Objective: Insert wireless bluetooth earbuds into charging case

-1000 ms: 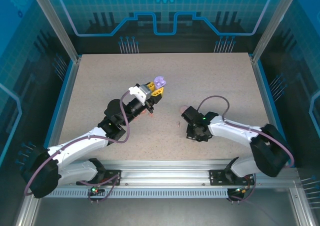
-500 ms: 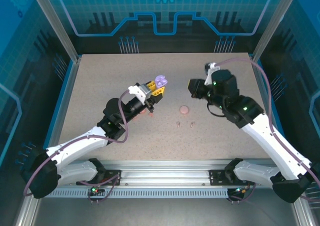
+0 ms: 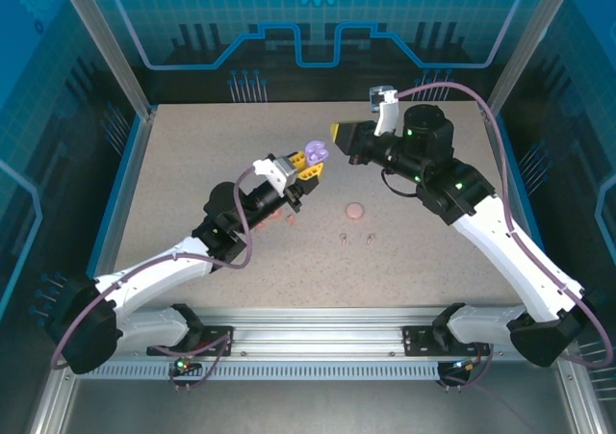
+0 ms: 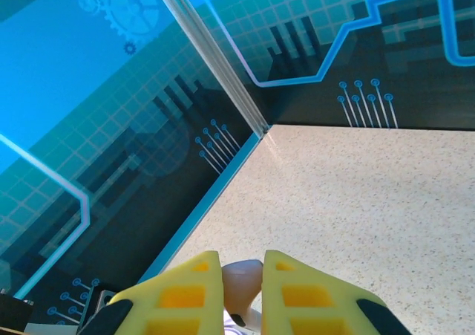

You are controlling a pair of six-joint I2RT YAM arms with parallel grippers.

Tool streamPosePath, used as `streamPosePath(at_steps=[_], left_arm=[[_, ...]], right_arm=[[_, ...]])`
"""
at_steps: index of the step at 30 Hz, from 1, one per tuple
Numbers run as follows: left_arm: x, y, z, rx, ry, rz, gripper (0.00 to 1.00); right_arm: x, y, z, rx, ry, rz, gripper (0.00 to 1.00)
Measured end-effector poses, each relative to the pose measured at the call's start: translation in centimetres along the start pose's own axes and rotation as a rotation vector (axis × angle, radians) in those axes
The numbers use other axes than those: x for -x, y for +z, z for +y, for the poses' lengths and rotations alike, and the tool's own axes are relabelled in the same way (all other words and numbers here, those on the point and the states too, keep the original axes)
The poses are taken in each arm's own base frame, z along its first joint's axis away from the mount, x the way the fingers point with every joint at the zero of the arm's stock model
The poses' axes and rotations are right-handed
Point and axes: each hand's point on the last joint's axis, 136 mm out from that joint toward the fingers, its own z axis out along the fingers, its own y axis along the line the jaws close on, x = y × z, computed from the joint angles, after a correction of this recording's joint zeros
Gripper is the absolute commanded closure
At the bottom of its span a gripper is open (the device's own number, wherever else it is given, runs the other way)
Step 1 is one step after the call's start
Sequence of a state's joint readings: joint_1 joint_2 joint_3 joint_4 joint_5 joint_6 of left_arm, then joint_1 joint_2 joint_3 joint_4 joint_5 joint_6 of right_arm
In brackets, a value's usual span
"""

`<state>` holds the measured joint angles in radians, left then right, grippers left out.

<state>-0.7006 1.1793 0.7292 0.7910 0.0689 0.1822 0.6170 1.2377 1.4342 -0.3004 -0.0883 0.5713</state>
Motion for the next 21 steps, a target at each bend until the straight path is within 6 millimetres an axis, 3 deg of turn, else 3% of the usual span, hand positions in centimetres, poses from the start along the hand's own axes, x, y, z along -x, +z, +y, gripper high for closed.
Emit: streamPosePath(at_steps=[7,21], left_arm=[[0.1,0.0,0.0,0.0,0.0,-0.001,1.0],[-0.1,0.1,0.0,0.0,-0.001,0.004,1.0]], right_arm=[[-0.2,0.2,1.6,0.056,-0.011,0.0,0.87],[-3.2,0.7,0.9,0.046,-0.004,0.064,0.89]])
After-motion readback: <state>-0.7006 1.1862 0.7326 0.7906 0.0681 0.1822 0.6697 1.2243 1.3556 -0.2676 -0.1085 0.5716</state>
